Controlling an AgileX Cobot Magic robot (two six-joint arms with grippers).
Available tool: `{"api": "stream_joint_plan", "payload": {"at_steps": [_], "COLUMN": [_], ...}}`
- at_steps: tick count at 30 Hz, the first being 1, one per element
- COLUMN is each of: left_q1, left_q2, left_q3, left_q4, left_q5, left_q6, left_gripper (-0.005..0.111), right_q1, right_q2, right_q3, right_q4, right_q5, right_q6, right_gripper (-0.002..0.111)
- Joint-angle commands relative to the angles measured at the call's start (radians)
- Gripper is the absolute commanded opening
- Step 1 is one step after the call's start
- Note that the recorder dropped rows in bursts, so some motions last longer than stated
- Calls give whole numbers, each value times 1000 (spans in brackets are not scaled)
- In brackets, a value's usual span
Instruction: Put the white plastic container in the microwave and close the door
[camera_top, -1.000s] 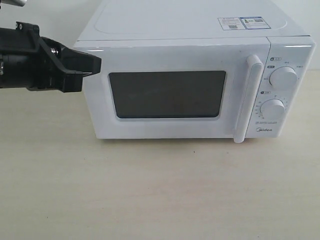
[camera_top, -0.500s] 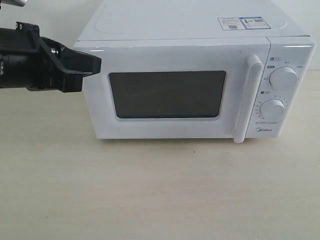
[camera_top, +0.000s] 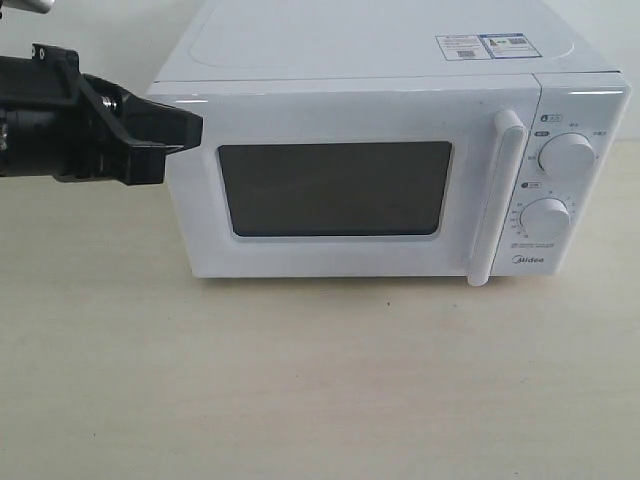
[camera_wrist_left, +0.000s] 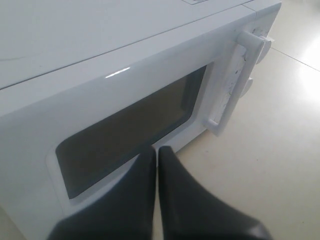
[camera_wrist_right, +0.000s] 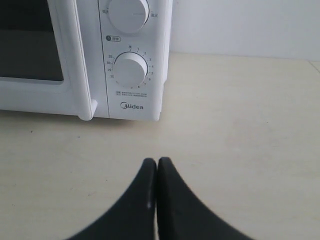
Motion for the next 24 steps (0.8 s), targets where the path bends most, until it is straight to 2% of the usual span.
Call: {"api": "stream_joint_plan", "payload": {"at_steps": [1,16,24], "left_q1": [1,1,2], "left_q2": [-1,-20,-200], "left_q3": [-4,-4,1], "left_q4": [-6,-6,-6], "left_q5": [-1,0,-151], "left_q6": [1,1,3], "left_gripper": [4,4,4], "right_q1": [-7,-7,-7], "right_q2": [-5,-5,-5], "right_q3": [0,0,0], "right_q4": [-7,-7,-7], "right_q5": [-4,-4,-4], "right_q6": [4,4,6], "right_gripper": [0,0,0]}}
